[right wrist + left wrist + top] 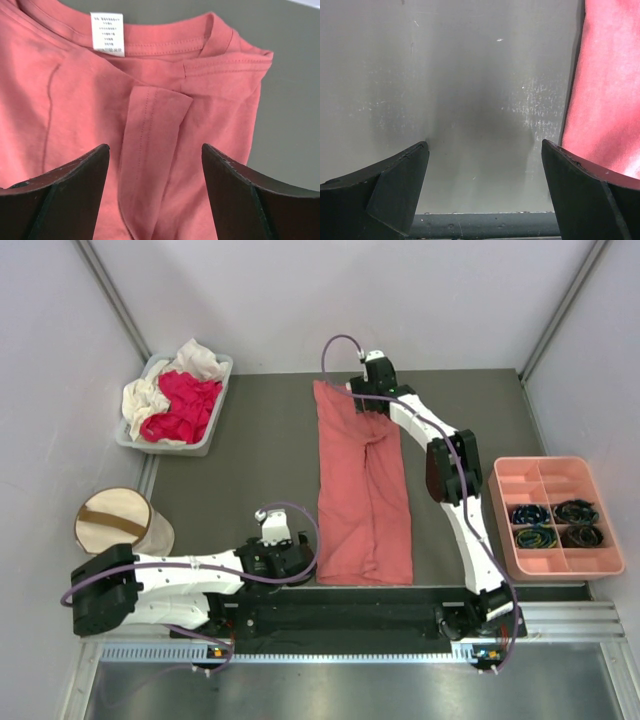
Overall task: Fold and stack the t-shirts
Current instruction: Rotate the tshirt 90 degrees
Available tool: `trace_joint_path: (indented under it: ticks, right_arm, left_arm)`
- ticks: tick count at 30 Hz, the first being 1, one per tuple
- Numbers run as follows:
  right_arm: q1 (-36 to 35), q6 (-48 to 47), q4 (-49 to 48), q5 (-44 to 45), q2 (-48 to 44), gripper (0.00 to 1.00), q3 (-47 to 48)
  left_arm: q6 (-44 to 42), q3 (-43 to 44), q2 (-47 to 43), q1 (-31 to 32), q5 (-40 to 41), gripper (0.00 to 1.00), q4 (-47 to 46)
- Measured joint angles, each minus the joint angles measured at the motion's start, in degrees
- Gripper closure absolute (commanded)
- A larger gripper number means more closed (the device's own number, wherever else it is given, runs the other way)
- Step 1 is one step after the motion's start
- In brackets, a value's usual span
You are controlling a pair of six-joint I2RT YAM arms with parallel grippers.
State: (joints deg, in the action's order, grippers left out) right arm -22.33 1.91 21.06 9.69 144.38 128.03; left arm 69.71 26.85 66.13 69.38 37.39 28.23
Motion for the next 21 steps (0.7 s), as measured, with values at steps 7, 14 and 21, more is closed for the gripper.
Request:
trace_joint_path:
  ticks: [7,14,21]
  right_arm:
    - [0.0,-2.3,1.0,1.2,1.2,0.25,0.0]
    - [0.0,-3.0,1.3,3.5,1.3,0.24,0.0]
    - [0.0,-3.0,1.2,10.1,1.3,0.24,0.0]
  left_arm:
    - [0.4,0.0,0.0,0.0,0.2,0.01,0.0]
    - [0.7,0.0,0.0,0.0,0.3,0.01,0.1]
    - [0.9,-0.1,0.0,0.0,0.4,0.01,0.1]
